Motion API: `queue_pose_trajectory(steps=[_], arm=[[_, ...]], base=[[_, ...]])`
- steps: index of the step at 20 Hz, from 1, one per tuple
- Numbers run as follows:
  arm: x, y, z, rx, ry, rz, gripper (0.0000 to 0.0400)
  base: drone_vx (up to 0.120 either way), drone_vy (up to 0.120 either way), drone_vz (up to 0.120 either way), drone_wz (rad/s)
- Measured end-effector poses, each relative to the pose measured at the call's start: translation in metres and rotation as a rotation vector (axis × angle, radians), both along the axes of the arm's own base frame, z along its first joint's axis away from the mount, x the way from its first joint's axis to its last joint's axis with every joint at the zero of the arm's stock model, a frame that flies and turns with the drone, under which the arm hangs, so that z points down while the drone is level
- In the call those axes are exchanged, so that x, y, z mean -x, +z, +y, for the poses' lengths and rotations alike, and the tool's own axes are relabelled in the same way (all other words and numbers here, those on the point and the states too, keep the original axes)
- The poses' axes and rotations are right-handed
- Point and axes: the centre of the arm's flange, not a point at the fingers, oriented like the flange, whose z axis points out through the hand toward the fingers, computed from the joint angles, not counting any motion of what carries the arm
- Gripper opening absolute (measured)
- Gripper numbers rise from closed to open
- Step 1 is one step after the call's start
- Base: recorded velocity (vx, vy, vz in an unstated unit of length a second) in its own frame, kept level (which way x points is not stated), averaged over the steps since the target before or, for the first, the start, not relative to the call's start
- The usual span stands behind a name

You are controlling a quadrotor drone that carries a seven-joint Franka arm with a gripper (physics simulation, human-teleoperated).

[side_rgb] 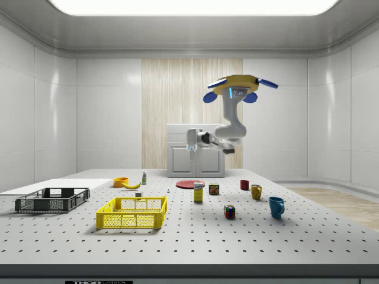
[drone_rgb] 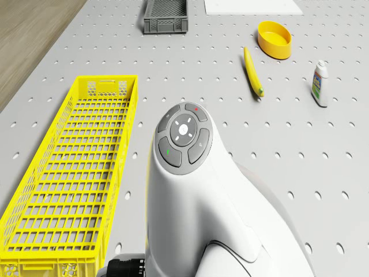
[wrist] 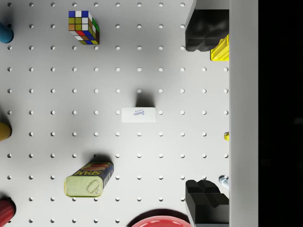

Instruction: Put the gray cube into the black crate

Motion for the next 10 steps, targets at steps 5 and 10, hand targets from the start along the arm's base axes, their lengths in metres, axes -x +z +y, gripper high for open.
queue_pose_trajectory(steps=[5, 10], arm=[[0.0, 0.0, 0.0, 0.0, 0.0, 0.0, 0.04], [0.0, 0.0, 0.0, 0.0, 0.0, 0.0, 0.04]], base=[[0.12, 0.0, -0.04, 0.0], [0.12, 0.0, -0.12, 0.0]])
